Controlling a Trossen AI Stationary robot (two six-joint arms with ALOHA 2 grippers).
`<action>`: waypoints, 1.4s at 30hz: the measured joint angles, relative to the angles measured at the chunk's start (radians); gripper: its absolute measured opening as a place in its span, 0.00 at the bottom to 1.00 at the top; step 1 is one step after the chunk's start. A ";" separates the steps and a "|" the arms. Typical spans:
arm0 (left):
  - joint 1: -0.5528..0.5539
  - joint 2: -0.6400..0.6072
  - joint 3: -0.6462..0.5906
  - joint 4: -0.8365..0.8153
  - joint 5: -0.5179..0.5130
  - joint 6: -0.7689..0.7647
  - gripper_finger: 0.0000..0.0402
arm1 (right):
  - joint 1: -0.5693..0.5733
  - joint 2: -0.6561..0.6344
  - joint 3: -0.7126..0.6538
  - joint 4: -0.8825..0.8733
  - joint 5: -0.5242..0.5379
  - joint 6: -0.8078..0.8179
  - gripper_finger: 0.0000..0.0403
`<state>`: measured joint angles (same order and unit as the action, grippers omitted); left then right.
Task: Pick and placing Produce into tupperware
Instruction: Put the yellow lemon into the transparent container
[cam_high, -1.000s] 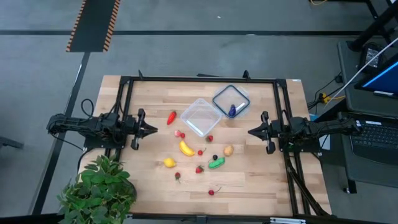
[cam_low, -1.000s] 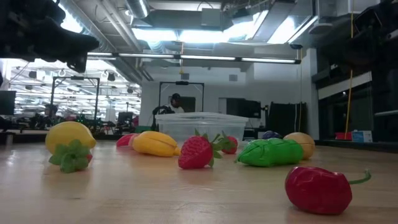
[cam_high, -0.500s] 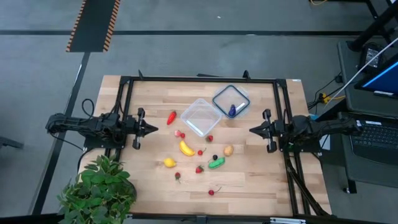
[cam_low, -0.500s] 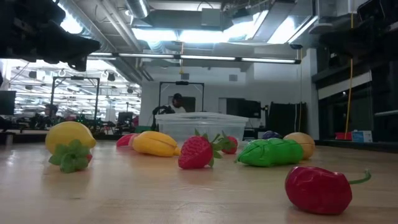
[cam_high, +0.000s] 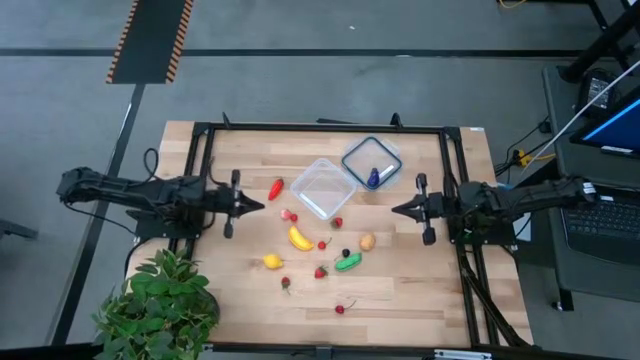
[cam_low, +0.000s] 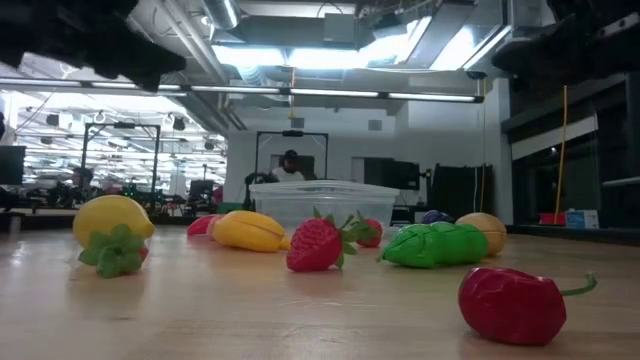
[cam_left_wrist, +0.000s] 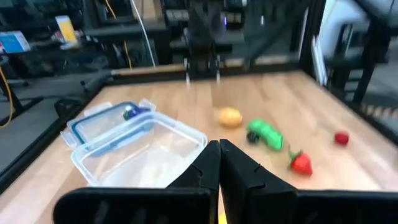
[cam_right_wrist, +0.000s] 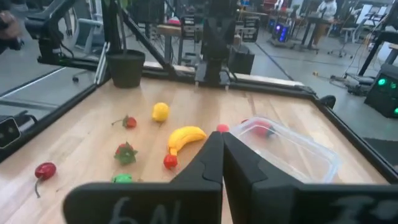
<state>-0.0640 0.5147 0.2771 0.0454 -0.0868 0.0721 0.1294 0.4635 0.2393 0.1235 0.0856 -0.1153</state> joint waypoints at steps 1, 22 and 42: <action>-0.004 0.036 0.028 -0.024 0.000 0.013 0.00 | 0.000 0.016 0.019 -0.004 0.000 -0.001 0.01; -0.258 0.557 0.556 -0.617 -0.143 -0.092 0.00 | 0.019 0.145 0.207 -0.290 0.000 0.025 0.01; -0.302 0.625 0.609 -0.701 -0.230 -0.152 0.01 | 0.048 0.152 0.207 -0.266 0.000 0.033 0.01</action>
<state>-0.3663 1.1397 0.8860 -0.6558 -0.3163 -0.0801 0.1772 0.6155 0.4465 -0.1422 0.0853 -0.0824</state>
